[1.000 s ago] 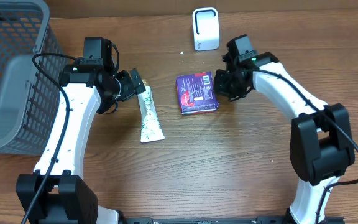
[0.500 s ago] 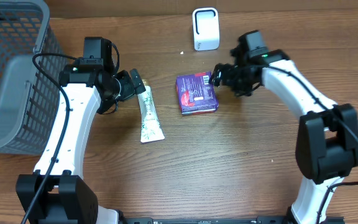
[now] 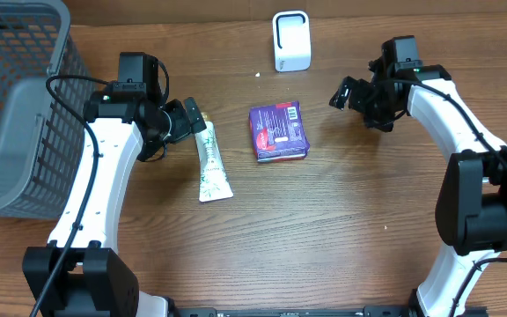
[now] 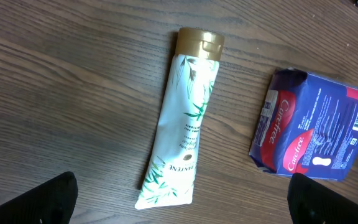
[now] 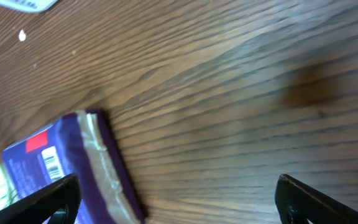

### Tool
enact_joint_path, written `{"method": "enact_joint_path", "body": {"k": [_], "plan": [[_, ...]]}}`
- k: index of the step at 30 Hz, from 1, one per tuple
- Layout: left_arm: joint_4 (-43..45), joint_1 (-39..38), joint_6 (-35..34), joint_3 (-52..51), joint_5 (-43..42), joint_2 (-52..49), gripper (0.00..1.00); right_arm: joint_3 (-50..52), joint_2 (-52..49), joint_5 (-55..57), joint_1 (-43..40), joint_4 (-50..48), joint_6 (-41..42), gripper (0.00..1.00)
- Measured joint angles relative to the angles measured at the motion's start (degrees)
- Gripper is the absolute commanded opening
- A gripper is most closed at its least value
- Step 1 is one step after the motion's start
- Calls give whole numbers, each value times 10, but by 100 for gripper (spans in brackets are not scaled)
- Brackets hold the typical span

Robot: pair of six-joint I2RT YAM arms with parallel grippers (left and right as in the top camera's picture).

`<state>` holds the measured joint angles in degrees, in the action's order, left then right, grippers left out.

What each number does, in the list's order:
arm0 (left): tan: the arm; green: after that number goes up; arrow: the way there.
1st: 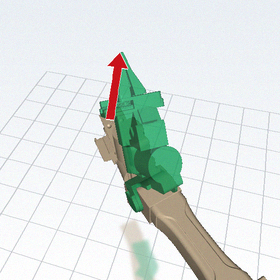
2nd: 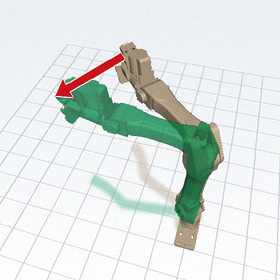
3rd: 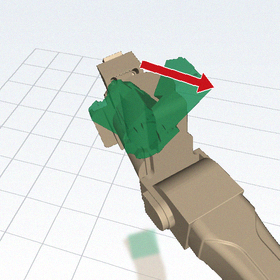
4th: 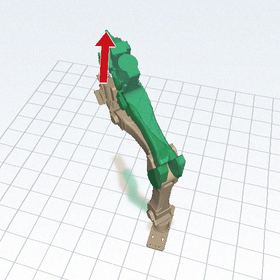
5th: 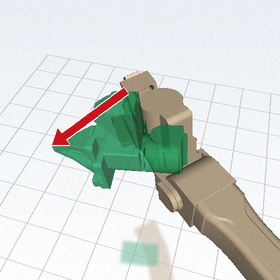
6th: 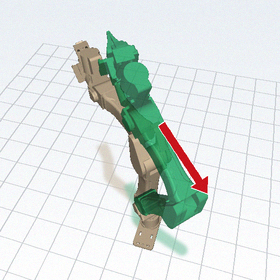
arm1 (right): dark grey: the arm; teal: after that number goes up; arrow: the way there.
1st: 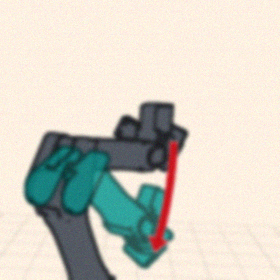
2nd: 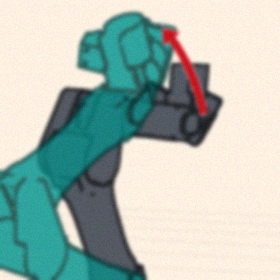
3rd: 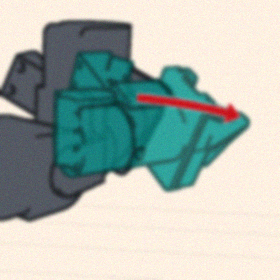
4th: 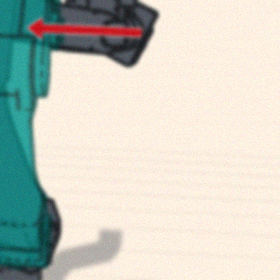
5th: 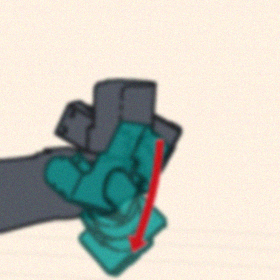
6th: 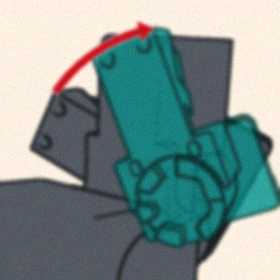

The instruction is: Scan the item barcode

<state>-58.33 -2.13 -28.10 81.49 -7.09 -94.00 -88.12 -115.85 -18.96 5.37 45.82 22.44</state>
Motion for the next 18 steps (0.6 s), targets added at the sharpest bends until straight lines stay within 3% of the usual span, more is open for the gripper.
{"method": "enact_joint_path", "body": {"k": [5,12,18], "plan": [[-7,0,-1,0,-9,0,100,0,0,53,-3,-3,0,100],[-16,-3,-2,0,-115,0,100,0,0,102,-50,9,0,100],[37,-69,-4,0,-148,-4,100,0,0,111,-99,-3,1,100]]}}
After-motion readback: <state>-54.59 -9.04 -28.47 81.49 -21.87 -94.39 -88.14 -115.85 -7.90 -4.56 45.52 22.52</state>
